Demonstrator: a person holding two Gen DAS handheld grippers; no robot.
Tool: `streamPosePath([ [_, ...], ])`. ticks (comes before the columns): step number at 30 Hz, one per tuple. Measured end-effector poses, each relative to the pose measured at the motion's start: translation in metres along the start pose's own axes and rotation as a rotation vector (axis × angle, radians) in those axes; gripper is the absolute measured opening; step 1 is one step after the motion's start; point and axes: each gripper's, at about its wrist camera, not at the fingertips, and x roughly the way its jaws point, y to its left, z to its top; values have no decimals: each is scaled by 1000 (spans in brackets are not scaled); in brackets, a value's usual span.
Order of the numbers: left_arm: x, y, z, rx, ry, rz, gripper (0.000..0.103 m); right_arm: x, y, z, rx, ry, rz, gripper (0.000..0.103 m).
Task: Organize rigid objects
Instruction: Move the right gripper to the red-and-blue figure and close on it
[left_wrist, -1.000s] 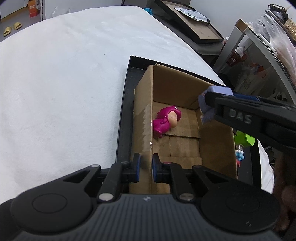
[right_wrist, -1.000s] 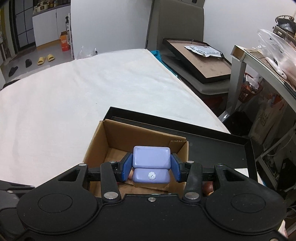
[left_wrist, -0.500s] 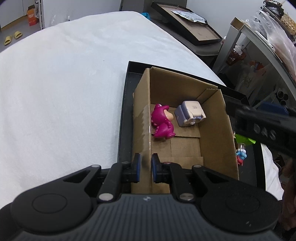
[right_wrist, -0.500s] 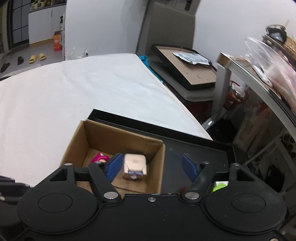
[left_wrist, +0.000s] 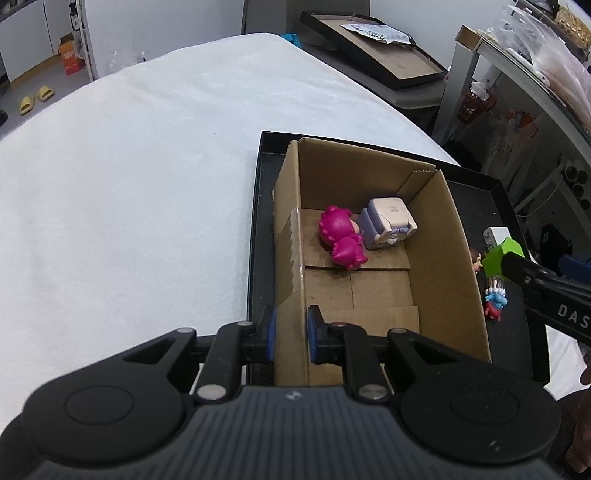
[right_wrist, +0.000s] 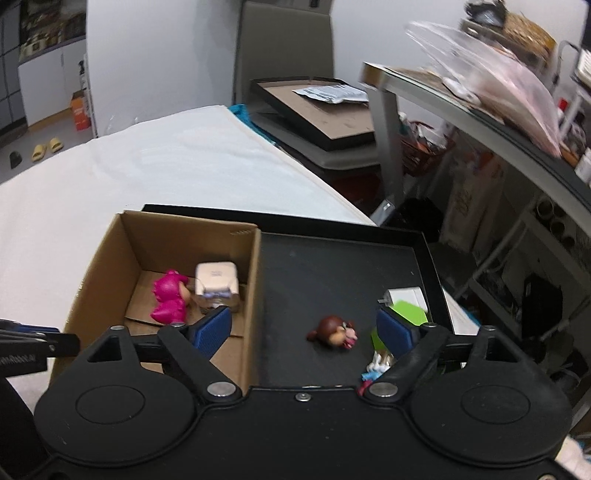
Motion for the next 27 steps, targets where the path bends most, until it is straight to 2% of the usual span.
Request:
streamPosePath([
  [6, -4, -10, -3, 34, -21, 53, 17, 3, -25, -18, 69, -9, 8, 92],
  [10, -6, -13, -4, 33, -39, 85, 21, 7, -43, -32, 124, 5, 21, 93],
  [12, -7, -14, -4, 33, -45, 92, 27, 9, -48, -38, 127, 1, 10, 94],
  [17, -7, -23, -4, 66, -47, 113, 53, 18, -62, -49, 139, 0, 0, 99],
  [20, -7, -29, -4, 87, -60, 140, 62, 25, -72, -55, 172, 8, 9, 99],
  [27, -4, -35, -3, 98, -61, 180, 65, 47, -94, -64, 285, 6, 1, 99],
])
